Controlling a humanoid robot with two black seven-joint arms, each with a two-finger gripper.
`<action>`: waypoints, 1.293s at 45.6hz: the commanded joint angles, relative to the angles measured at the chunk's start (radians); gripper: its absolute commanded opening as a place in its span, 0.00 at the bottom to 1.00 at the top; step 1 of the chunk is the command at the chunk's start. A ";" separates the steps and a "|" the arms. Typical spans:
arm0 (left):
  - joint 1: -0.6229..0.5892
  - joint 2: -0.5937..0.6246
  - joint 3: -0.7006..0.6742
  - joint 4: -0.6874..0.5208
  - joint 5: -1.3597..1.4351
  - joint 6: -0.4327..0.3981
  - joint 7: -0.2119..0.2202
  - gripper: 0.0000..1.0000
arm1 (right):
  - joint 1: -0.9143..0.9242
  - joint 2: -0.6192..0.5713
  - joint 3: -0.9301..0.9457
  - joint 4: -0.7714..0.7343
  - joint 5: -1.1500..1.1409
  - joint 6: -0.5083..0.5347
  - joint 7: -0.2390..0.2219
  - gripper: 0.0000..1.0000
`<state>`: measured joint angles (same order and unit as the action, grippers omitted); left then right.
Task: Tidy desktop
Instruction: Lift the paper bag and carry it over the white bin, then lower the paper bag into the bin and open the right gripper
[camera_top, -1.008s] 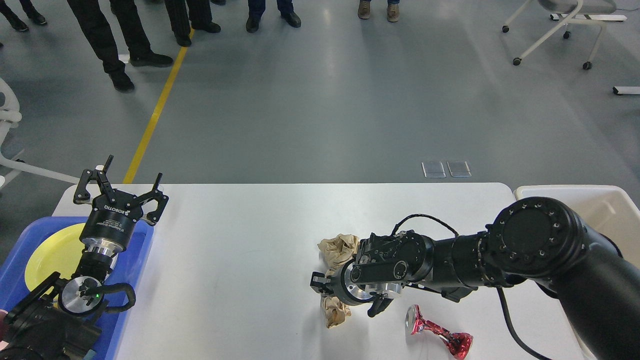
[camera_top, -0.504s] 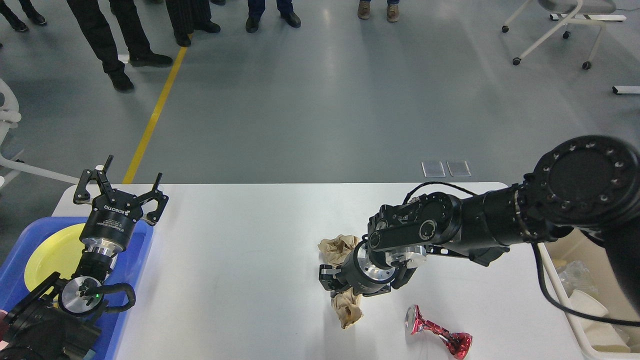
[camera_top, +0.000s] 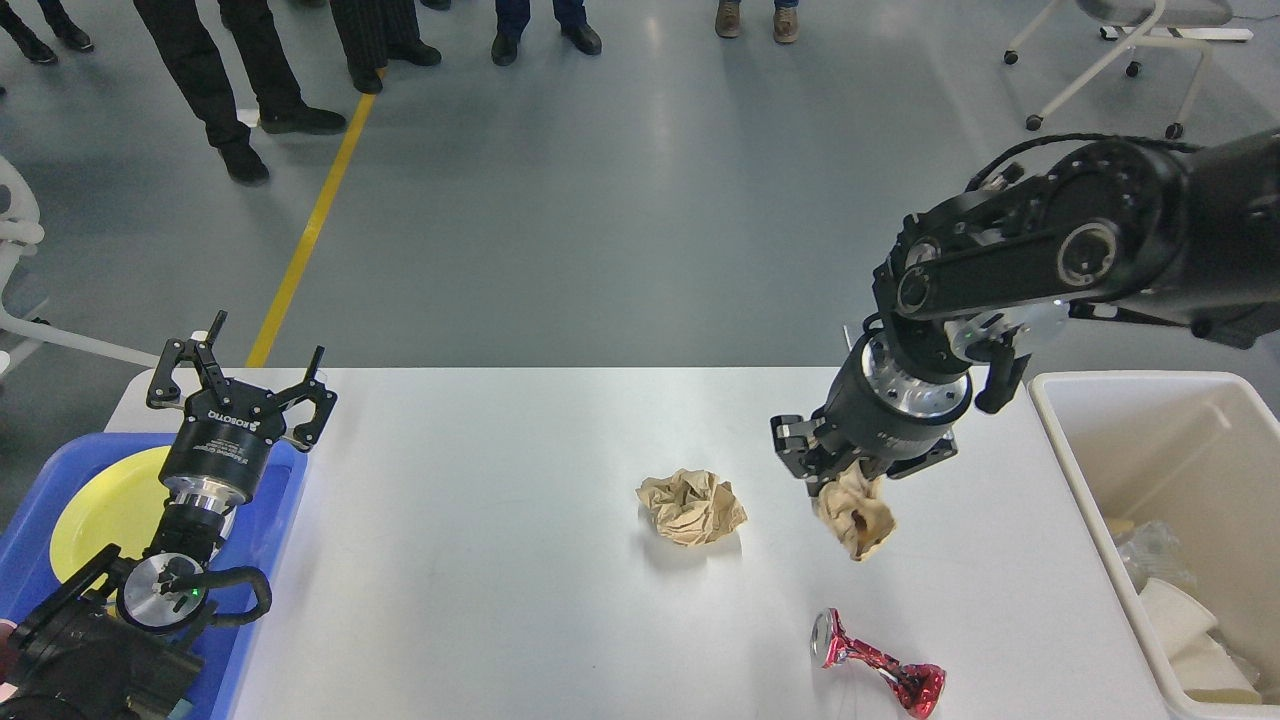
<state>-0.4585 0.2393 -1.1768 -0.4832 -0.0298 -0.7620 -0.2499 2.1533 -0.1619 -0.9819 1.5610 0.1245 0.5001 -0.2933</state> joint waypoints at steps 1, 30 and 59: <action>0.000 0.000 0.000 0.000 -0.001 0.001 0.000 0.96 | 0.089 -0.008 -0.086 0.036 0.052 0.064 0.003 0.00; 0.000 0.000 0.000 0.000 -0.001 0.000 0.000 0.96 | 0.106 -0.004 -0.276 0.053 0.067 0.054 0.206 0.00; 0.000 0.000 -0.001 0.000 -0.001 0.001 0.000 0.96 | -0.243 -0.404 -0.495 -0.160 0.050 -0.236 0.209 0.00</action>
<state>-0.4587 0.2393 -1.1769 -0.4832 -0.0302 -0.7626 -0.2500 2.0200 -0.4814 -1.4765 1.4677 0.1758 0.3519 -0.0847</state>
